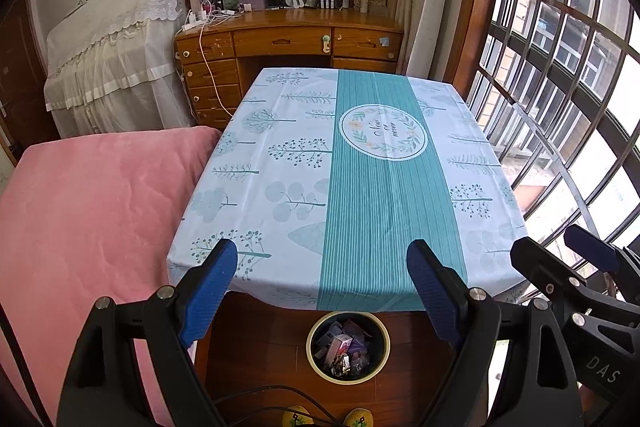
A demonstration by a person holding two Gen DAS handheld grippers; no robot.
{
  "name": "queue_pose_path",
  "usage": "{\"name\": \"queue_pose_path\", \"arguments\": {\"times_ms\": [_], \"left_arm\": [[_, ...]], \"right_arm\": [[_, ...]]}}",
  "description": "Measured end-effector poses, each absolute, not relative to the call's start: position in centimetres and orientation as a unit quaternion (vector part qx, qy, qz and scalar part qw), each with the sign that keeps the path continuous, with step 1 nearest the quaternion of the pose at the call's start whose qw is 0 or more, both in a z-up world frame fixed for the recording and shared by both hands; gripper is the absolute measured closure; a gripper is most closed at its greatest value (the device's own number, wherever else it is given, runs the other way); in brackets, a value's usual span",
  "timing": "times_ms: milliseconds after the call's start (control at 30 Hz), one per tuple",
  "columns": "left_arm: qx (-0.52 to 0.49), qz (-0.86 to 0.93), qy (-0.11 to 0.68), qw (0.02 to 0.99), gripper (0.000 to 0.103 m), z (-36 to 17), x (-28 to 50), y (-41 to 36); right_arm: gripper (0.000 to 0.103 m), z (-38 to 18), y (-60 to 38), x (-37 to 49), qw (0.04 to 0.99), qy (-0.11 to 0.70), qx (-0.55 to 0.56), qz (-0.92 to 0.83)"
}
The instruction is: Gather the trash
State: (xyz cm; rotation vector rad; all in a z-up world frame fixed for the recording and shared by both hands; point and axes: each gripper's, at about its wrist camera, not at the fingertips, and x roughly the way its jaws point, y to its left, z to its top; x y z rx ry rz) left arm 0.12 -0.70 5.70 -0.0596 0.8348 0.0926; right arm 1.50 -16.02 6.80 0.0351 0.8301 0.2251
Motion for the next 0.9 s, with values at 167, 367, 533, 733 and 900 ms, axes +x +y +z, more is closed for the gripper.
{"name": "queue_pose_path", "arguments": {"times_ms": [167, 367, 533, 733, 900], "left_arm": [[-0.029, 0.044, 0.406, 0.912, 0.018, 5.72, 0.1, -0.99], [-0.03, 0.046, 0.405, 0.913, 0.018, 5.73, 0.12, -1.1], [-0.031, 0.047, 0.406, 0.912, 0.018, 5.7, 0.13, -1.15], [-0.03, 0.045, 0.405, 0.913, 0.018, 5.65, 0.12, -1.22], [-0.032, 0.046, 0.406, 0.912, 0.018, 5.63, 0.12, -1.47]], "right_arm": [[0.022, 6.74, -16.4, 1.53, 0.909, 0.402, 0.018, 0.108], [0.022, 6.65, -16.58, 1.49, 0.908, 0.404, 0.018, 0.108], [0.022, 6.64, -16.69, 1.5, 0.908, 0.404, 0.018, 0.108], [0.022, 6.62, -16.67, 1.43, 0.908, 0.404, 0.018, 0.107], [0.022, 6.64, -16.7, 1.46, 0.908, 0.405, 0.018, 0.106]]}}
